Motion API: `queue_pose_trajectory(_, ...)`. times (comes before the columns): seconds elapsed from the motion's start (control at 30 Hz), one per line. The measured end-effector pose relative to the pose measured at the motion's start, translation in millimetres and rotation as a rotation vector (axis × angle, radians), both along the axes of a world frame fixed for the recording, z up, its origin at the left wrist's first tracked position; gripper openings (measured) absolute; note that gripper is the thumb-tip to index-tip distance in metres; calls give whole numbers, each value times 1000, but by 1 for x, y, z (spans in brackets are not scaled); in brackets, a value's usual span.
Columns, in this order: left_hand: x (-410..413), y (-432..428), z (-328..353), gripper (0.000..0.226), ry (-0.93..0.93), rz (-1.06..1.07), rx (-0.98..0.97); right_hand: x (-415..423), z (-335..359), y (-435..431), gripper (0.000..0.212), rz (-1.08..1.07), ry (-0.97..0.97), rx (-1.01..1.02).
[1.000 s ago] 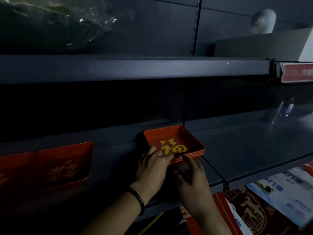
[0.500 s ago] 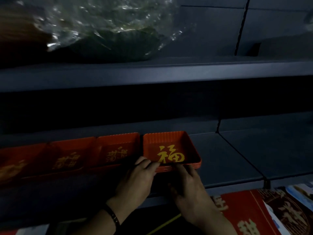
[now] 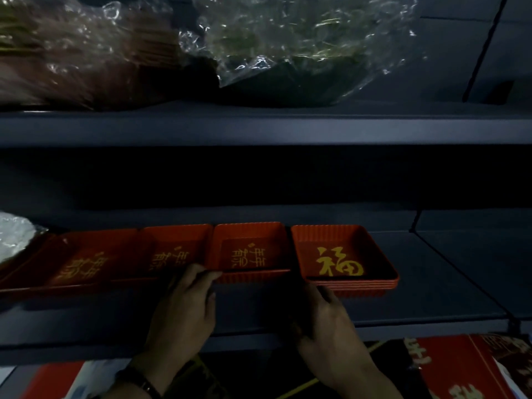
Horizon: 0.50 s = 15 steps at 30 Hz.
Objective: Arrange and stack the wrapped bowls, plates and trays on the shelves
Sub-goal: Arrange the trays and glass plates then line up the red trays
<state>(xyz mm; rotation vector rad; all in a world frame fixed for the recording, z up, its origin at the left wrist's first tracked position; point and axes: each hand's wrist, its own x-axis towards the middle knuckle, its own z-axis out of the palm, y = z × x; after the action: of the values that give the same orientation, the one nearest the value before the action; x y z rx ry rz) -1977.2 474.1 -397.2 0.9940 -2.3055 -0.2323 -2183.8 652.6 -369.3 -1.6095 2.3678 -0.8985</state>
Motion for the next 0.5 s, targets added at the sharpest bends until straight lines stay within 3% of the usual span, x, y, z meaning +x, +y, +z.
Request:
queue_pose_trajectory(0.27, -10, -17, 3, 55, -45, 25, 167, 21, -9, -42, 60, -5, -24, 83)
queue_pose_trajectory(0.5, -12, -26, 0, 23, -22, 46, 142, 44, -18, -66, 86, 15, -58, 75)
